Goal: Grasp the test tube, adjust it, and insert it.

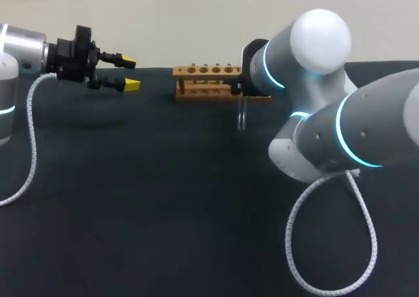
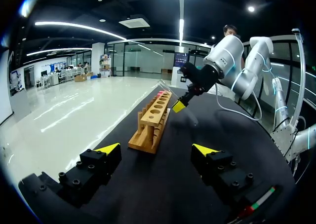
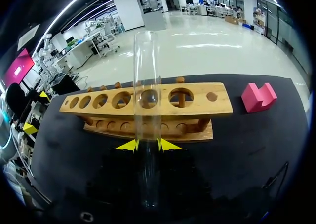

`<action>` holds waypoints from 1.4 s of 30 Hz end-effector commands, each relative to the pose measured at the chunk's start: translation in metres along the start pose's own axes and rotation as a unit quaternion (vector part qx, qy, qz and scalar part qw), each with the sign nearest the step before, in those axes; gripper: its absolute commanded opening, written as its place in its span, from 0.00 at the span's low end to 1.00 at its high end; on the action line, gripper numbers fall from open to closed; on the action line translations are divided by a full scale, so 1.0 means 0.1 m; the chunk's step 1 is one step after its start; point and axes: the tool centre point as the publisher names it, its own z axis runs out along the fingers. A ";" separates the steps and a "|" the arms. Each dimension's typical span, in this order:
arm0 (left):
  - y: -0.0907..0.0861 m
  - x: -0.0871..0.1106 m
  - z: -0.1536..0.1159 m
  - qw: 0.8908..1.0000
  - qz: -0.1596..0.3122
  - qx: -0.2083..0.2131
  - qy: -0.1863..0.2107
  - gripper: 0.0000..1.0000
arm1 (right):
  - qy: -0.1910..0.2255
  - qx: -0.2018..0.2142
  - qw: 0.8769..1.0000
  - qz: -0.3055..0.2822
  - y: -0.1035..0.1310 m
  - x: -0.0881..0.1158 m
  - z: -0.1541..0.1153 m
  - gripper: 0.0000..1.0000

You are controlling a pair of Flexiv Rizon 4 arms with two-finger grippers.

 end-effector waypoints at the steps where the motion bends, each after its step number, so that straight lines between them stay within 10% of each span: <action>1: -0.02 0.01 0.00 1.000 0.002 -0.003 -0.001 1.00 | 0.042 -0.002 0.999 0.001 -0.01 -0.03 0.02 0.00; 42: -0.02 0.01 0.00 1.000 0.002 -0.003 -0.001 1.00 | -0.101 0.051 0.993 0.033 0.10 -0.17 -1.00 0.00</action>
